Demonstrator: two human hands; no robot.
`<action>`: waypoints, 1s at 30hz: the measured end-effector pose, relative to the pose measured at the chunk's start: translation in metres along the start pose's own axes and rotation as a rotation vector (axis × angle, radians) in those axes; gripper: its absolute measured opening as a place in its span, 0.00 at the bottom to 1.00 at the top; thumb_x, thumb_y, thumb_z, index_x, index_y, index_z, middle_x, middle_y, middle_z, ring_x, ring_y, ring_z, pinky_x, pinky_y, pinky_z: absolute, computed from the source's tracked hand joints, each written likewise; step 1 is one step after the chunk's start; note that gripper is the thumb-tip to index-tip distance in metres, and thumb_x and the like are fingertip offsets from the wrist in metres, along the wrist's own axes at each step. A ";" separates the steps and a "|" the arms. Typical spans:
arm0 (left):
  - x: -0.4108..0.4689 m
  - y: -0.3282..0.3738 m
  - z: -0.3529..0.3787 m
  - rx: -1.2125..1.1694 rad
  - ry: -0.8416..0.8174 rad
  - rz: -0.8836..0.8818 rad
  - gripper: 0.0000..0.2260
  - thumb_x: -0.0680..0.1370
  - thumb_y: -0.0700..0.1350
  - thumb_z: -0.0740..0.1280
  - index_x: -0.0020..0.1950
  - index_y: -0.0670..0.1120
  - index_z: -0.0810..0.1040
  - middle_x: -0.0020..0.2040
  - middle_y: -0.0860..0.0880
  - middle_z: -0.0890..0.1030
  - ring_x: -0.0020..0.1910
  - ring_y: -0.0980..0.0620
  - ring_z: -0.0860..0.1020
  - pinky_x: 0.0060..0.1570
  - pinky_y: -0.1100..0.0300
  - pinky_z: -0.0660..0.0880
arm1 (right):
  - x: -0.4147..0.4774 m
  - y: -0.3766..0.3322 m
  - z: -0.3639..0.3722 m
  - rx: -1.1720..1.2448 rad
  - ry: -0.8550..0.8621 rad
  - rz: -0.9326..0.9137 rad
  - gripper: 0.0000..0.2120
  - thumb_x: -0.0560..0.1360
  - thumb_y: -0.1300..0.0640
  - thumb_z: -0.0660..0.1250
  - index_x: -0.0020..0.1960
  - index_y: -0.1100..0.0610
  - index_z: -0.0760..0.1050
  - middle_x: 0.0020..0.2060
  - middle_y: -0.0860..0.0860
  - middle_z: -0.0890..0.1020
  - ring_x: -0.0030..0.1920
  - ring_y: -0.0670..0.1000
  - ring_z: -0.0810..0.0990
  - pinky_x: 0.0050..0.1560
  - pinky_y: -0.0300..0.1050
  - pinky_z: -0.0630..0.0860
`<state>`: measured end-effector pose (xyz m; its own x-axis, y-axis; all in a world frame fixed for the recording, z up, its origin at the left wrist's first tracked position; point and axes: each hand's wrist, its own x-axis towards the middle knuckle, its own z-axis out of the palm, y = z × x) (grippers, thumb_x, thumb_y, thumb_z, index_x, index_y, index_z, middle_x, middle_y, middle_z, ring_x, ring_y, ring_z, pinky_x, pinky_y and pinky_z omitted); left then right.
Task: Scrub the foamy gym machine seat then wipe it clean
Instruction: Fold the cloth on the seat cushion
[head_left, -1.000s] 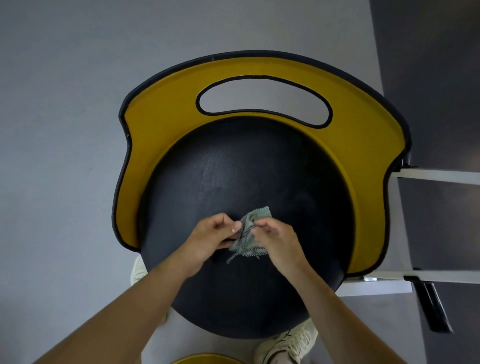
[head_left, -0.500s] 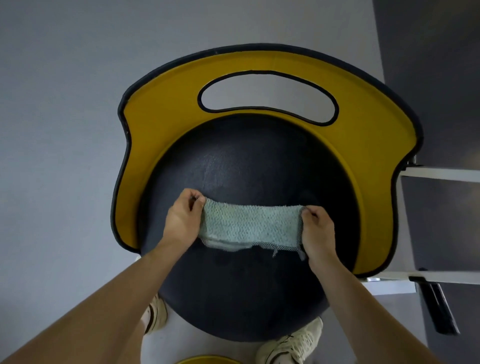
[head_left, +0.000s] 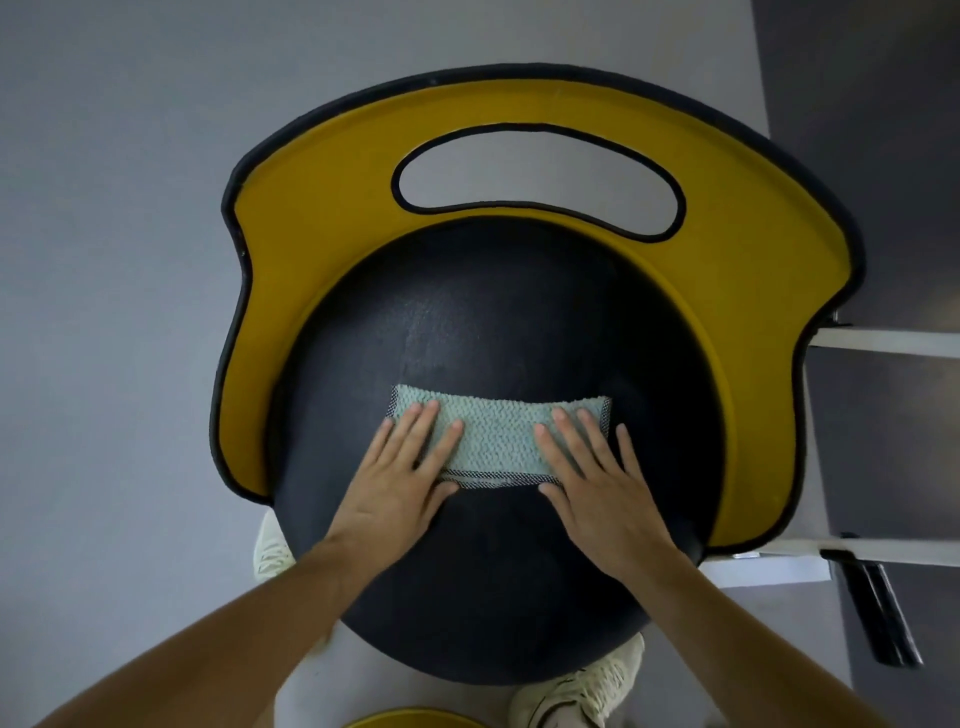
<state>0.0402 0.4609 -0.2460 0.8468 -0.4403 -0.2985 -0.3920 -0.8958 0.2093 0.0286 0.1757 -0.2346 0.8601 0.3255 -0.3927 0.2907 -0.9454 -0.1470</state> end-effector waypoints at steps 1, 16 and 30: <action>-0.001 -0.003 -0.004 -0.037 0.030 -0.038 0.29 0.84 0.57 0.56 0.82 0.50 0.56 0.82 0.43 0.54 0.82 0.44 0.52 0.78 0.45 0.52 | 0.000 0.003 -0.001 0.021 -0.001 -0.008 0.31 0.84 0.41 0.49 0.83 0.50 0.49 0.83 0.52 0.48 0.82 0.54 0.45 0.78 0.65 0.55; 0.012 0.057 -0.019 -0.096 0.180 0.298 0.14 0.75 0.45 0.64 0.60 0.52 0.79 0.59 0.50 0.78 0.52 0.47 0.77 0.52 0.52 0.73 | 0.024 0.007 -0.037 0.347 0.044 0.265 0.07 0.79 0.49 0.68 0.54 0.50 0.75 0.50 0.46 0.73 0.51 0.47 0.70 0.47 0.41 0.70; 0.007 0.069 -0.058 -0.834 0.212 -0.499 0.07 0.81 0.44 0.64 0.48 0.56 0.71 0.41 0.57 0.77 0.38 0.57 0.77 0.37 0.64 0.72 | 0.069 -0.044 -0.088 1.384 -0.074 0.425 0.06 0.79 0.58 0.69 0.53 0.49 0.82 0.40 0.49 0.86 0.39 0.42 0.82 0.43 0.36 0.80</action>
<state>0.0400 0.3996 -0.1792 0.9244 0.0684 -0.3752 0.3362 -0.6103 0.7172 0.1117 0.2381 -0.1754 0.7410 0.0691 -0.6680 -0.6431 -0.2134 -0.7354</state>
